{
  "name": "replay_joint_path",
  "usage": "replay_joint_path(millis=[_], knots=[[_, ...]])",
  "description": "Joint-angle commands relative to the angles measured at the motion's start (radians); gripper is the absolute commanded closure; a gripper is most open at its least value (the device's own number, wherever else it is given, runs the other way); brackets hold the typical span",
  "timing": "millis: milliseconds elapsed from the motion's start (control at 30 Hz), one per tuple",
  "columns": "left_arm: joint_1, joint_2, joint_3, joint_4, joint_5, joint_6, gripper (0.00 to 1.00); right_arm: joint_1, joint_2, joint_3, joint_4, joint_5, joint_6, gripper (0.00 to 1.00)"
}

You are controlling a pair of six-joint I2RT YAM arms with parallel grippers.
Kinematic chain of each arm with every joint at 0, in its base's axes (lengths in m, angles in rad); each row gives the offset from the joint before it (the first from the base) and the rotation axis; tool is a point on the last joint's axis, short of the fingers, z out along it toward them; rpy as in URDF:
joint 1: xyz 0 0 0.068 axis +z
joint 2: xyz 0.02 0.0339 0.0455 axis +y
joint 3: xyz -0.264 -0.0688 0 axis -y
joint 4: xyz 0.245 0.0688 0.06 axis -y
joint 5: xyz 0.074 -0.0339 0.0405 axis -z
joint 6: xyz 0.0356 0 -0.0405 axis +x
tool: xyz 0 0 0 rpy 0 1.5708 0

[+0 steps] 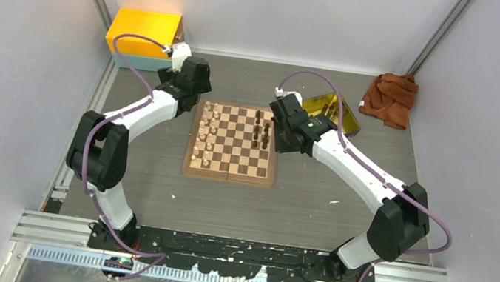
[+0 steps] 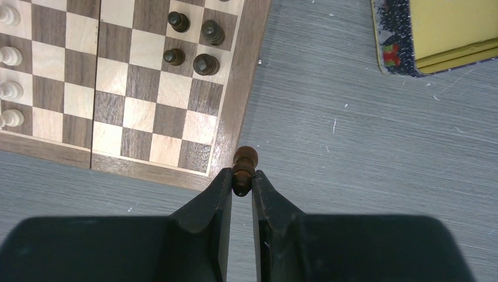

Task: Set up the chess pieces on the board
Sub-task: Place the chess piece on the chessboard.

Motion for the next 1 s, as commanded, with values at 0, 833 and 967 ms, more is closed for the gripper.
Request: replay_joint_path(millis=[0,833,967], knots=[[-0.003,-0.069,-0.026,0.044,-0.027,-0.006,0.07,0.022,0.036,0.016,0.04,0.015,0.021,0.99],[-0.003,-0.083,-0.049,0.067,-0.025,0.019,0.07,0.055,0.217,0.017,0.173,-0.021,0.013,0.99],[-0.003,-0.08,-0.047,0.065,-0.023,0.021,0.07,0.055,0.236,0.03,0.173,-0.028,0.008,0.99]])
